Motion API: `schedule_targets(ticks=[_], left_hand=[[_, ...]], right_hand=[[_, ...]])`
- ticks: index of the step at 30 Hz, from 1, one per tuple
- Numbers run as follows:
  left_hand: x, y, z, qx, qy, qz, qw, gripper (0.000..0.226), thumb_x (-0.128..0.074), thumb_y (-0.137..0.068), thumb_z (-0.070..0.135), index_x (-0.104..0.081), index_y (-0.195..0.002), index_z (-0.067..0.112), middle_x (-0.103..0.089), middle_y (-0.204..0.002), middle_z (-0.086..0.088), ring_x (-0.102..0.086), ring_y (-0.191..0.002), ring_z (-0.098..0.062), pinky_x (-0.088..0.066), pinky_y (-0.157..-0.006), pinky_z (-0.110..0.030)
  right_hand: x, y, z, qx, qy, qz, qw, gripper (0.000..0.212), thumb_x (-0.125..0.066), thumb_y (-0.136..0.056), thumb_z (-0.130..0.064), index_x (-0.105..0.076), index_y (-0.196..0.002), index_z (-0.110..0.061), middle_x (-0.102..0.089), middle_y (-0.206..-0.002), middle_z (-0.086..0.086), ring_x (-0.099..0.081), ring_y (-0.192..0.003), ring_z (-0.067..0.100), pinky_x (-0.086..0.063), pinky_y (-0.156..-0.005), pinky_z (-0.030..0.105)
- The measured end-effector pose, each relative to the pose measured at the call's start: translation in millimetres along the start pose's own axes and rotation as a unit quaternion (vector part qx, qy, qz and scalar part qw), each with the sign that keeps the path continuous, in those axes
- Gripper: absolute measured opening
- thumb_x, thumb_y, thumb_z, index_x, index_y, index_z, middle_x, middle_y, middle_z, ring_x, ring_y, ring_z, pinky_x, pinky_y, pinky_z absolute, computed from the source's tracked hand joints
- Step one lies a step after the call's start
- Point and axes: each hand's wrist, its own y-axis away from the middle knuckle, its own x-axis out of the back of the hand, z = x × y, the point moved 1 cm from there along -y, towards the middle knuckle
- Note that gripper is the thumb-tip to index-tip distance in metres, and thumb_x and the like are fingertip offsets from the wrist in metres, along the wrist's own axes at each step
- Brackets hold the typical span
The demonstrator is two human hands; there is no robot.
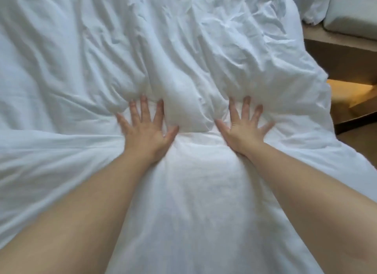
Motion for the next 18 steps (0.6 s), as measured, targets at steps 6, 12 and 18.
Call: schedule_targets(ticks=[6,12,18], left_hand=[[-0.3,-144.8,12.2,-0.007,-0.038,0.067,0.997,0.091,-0.003,-0.078,0.082,0.016,-0.151,0.032,0.025,-0.159,-0.009,0.023,-0.144,-0.037,0.01,-0.107,-0.071],[29.8,-269.2,26.4,-0.01,-0.042,0.112,0.993,0.082,-0.009,-0.081,0.078,0.01,-0.151,0.041,0.018,-0.161,-0.008,0.018,-0.145,-0.04,0.007,-0.108,-0.07],[60.7,-386.7,38.2,-0.039,-0.044,0.14,0.988,0.082,-0.011,-0.082,0.079,0.012,-0.151,0.042,0.02,-0.16,-0.008,0.018,-0.146,-0.035,0.009,-0.109,-0.069]], right_hand=[[23.9,-150.1,-26.9,-0.04,-0.013,0.09,0.995,0.083,-0.012,-0.079,-0.086,0.016,-0.148,-0.049,0.025,-0.16,-0.004,0.02,-0.146,0.039,0.009,-0.104,0.075],[57.8,-240.0,-43.7,-0.051,-0.028,0.149,0.987,0.082,-0.014,-0.08,-0.084,0.014,-0.149,-0.048,0.025,-0.16,0.001,0.019,-0.145,0.042,0.012,-0.108,0.071],[117.7,-349.5,-59.7,-0.016,0.001,0.2,0.98,0.076,-0.014,-0.087,-0.077,0.011,-0.151,-0.045,0.017,-0.163,-0.004,0.014,-0.148,0.035,0.009,-0.111,0.068]])
